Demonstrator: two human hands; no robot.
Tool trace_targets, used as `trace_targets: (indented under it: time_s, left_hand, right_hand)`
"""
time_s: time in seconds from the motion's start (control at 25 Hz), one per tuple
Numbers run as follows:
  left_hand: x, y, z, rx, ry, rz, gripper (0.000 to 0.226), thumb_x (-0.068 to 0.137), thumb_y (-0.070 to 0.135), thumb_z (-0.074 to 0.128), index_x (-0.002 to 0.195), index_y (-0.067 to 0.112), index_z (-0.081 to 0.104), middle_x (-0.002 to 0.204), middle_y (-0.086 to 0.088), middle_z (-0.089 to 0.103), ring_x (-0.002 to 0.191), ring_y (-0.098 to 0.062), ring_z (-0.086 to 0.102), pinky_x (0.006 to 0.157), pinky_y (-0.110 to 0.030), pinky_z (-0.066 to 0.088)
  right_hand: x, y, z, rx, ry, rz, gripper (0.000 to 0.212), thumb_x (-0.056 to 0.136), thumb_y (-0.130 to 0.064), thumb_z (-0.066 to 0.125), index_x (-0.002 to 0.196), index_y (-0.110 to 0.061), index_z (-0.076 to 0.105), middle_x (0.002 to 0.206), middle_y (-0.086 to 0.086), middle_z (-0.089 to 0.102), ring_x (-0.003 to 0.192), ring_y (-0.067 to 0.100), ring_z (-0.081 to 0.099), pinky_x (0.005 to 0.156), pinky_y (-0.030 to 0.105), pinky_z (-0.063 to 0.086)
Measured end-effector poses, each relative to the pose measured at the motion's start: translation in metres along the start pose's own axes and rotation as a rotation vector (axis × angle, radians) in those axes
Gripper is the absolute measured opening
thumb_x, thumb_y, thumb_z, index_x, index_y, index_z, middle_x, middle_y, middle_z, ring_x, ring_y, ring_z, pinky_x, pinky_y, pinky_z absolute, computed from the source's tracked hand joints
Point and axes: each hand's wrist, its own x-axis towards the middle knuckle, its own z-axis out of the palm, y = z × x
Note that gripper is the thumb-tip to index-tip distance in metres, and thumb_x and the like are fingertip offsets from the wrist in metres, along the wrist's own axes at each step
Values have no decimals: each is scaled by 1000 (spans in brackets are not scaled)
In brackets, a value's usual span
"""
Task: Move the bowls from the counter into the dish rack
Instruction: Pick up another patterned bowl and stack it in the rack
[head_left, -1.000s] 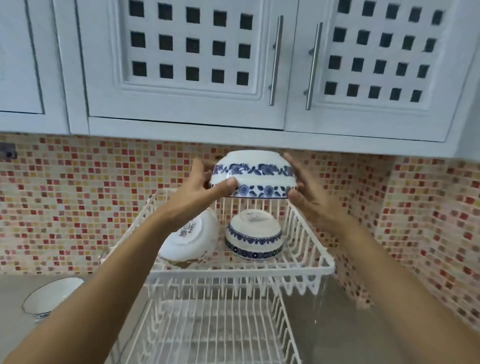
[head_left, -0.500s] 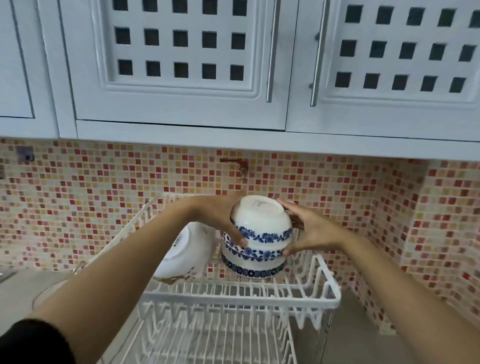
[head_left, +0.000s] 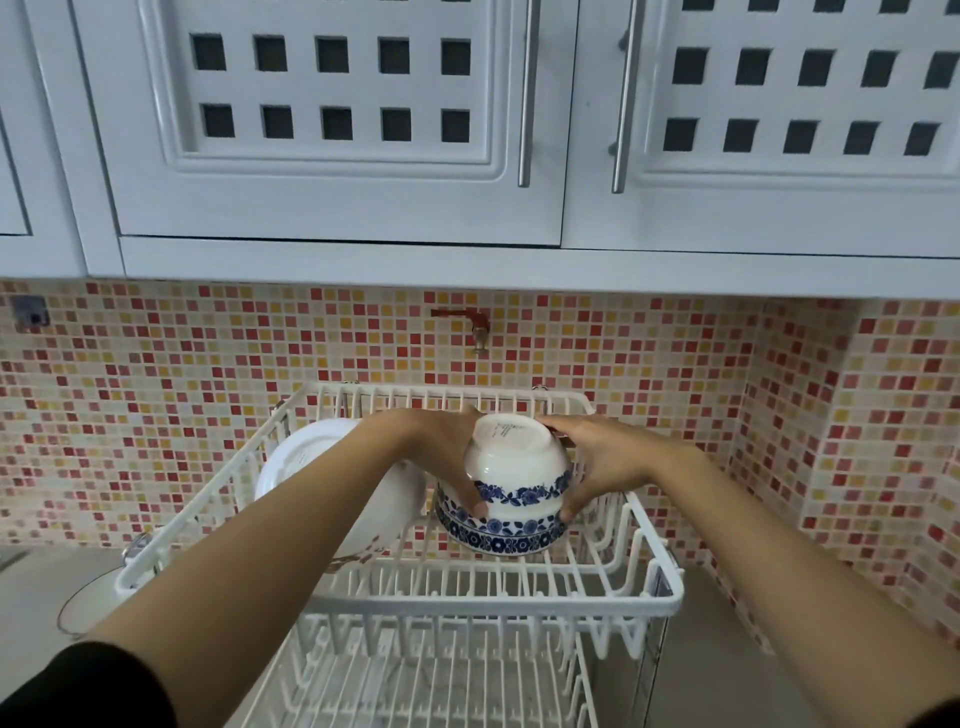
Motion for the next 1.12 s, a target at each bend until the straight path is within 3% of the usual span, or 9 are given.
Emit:
trace_targets:
  time_s: [0.16,0.32,0.4,0.52,0.64,0.76,0.88,1.12]
  left_hand:
    - [-1,4,0,72,-7,-44,117,58,51,84,148,24,14,148,-2,42,130,-28,44,107,-43,40]
    - [-12,9,-4,135,-5,-14,129,68,50,78,151,20,-16,162,-4,10,146,-30,23,118,-43,24]
    - [-22,6,-11,109,124,64,116,76,46,73,152,17,-10,162,-6,6,147,-29,21,119,-42,20]
    - [-51,-8,-26,118,369,156,77,92,41,55,152,11,16,158,-8,26,141,-25,35,114,-35,29]
    - [-85,-37,-31,68,492,164,60,98,40,41,149,11,27,154,-9,35,139,-25,38,111,-36,32]
    - [-122,-78,-25,13,546,115,55,101,38,33,147,9,30,152,-13,38,138,-28,39,111,-37,32]
    - [-169,-136,-19,12,541,35,56,101,39,30,148,8,26,152,-15,36,140,-29,36,113,-38,28]
    - [-236,-256,10,17,496,-198,62,100,44,27,151,9,18,160,-10,20,148,-29,19,118,-42,20]
  right_hand:
    - [-2,-6,-2,-31,-22,38,110,53,-35,89,145,-33,28,148,-10,40,133,14,38,107,30,30]
    - [-5,-15,-5,-102,-59,125,112,56,-40,86,148,-27,23,154,-5,31,139,18,32,115,36,25]
    - [-9,-24,-11,-134,-46,154,112,63,-45,81,150,-24,14,159,-5,18,144,18,24,117,36,19]
    - [-11,-50,-23,-169,52,120,93,80,-56,59,151,-24,8,160,-5,9,147,17,16,116,33,15]
    - [2,-95,-22,-181,191,98,81,87,-65,34,152,-23,8,160,-2,8,147,18,15,118,38,15]
    - [22,-155,-4,-142,263,62,73,92,-61,27,152,-23,10,161,-3,8,147,18,14,119,42,17]
    - [46,-236,14,-147,307,-12,65,97,-52,28,152,-20,13,161,-1,12,147,18,14,118,39,15]
    - [108,-369,75,-278,291,0,62,100,-42,27,150,-8,14,160,8,13,147,25,14,118,38,15]
